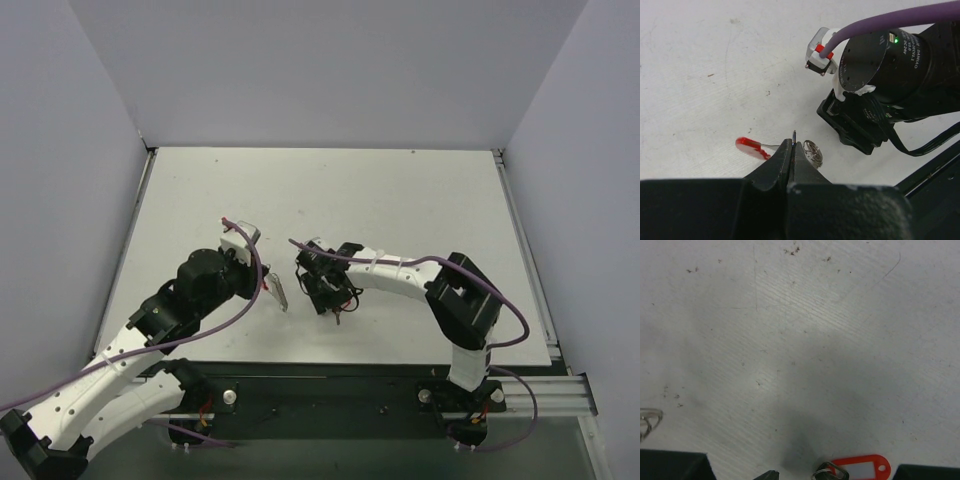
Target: Put the keys on the keyring
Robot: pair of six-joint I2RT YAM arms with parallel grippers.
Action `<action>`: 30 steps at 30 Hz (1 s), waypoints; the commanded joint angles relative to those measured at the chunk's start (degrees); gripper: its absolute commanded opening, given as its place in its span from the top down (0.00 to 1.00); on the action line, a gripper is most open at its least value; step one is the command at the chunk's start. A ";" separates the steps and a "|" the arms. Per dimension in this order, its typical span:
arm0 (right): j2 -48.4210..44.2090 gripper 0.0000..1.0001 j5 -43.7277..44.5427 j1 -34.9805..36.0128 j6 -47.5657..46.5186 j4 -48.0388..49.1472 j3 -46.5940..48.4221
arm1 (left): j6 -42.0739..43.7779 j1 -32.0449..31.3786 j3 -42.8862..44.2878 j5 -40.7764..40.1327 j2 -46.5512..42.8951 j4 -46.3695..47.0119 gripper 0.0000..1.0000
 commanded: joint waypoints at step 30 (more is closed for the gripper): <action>4.70 0.81 3.73 0.83 1.84 -4.69 1.79 | 0.01 0.63 2.57 1.19 -1.50 1.51 1.00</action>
